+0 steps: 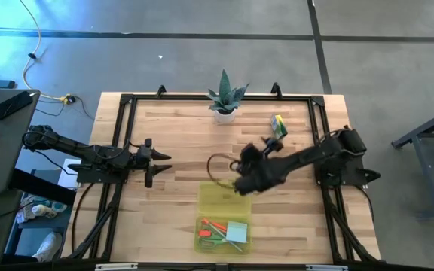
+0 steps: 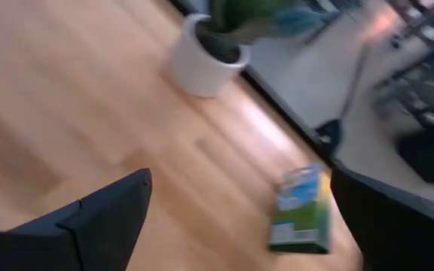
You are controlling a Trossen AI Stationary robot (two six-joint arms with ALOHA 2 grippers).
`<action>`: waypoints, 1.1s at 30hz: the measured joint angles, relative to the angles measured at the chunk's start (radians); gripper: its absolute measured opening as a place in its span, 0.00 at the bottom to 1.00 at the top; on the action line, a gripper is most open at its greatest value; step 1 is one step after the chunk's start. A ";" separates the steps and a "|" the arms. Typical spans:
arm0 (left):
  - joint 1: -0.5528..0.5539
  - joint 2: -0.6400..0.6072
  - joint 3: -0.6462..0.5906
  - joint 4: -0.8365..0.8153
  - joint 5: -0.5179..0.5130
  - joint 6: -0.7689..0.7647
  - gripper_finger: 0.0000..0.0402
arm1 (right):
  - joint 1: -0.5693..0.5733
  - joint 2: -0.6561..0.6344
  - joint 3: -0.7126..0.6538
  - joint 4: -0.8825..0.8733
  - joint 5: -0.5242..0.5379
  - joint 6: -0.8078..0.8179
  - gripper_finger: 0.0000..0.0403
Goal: Pack school essentials
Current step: Put the yellow crayon box into the yellow supply box
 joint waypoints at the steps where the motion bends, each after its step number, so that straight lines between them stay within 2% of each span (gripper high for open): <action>1: 0.000 0.000 0.000 0.000 0.000 0.000 0.40 | -0.023 -0.003 0.000 -0.030 0.002 0.012 0.99; 8: 0.000 0.000 0.000 0.000 0.000 0.000 0.40 | -0.190 -0.013 -0.002 -0.194 -0.010 0.103 0.99; 18: 0.000 0.000 0.000 0.000 0.000 0.000 0.40 | -0.424 -0.013 -0.117 -0.192 -0.142 0.053 0.99; 28: 0.000 0.000 0.000 0.000 0.000 0.000 0.40 | -0.506 -0.012 -0.147 -0.149 -0.179 -0.184 0.93; 33: 0.000 0.000 0.000 0.000 0.000 0.000 0.40 | -0.524 -0.024 -0.153 -0.159 -0.159 -0.206 0.93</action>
